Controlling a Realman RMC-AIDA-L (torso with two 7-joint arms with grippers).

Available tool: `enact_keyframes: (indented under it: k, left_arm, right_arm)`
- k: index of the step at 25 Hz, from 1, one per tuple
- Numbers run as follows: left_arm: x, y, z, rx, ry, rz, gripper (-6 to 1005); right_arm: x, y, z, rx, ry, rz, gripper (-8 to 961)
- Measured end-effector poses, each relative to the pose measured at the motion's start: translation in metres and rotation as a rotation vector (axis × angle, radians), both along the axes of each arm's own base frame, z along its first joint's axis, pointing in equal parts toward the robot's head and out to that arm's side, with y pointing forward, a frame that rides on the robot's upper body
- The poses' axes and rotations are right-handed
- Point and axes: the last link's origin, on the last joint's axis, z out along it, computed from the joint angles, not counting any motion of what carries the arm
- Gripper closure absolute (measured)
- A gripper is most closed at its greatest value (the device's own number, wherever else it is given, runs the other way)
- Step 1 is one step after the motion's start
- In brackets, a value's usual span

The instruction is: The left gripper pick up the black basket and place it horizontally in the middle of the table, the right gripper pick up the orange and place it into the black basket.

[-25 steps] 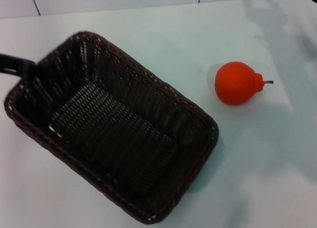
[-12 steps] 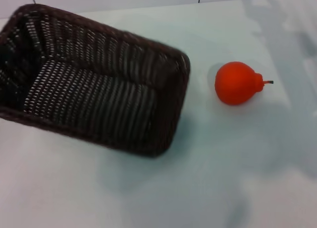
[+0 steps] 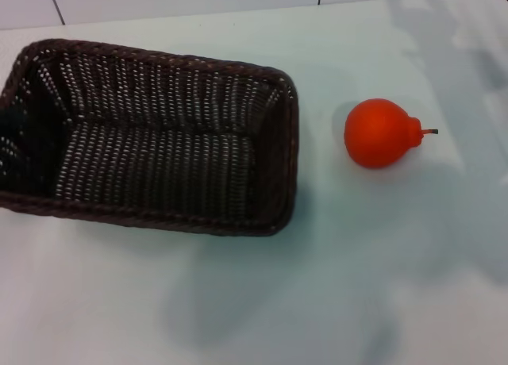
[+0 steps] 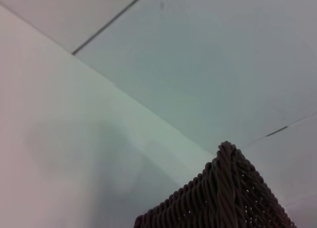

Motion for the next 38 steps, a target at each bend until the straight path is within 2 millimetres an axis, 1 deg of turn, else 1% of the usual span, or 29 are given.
enact_keyframes:
  k: [5,15,21,29,38]
  left_arm:
    - [-0.009,-0.006,-0.016,0.018,-0.095,0.023,765]
    - [-0.020,-0.012,-0.038,0.014,-0.128,0.038,733]
    - [-0.023,-0.015,-0.043,0.013,-0.130,0.041,714]
    - [-0.026,-0.024,-0.050,0.005,-0.145,0.027,689]
    - [-0.029,-0.034,-0.056,0.015,-0.220,0.048,661]
  right_arm:
    - [0.002,-0.002,0.000,-0.001,0.003,-0.004,357]
    - [0.003,-0.001,-0.001,-0.006,-0.001,-0.013,357]
    - [0.001,0.001,0.000,-0.005,-0.003,-0.009,357]
    - [-0.002,0.004,0.001,-0.004,-0.005,-0.002,358]
    - [-0.005,0.007,0.001,-0.005,-0.006,0.007,358]
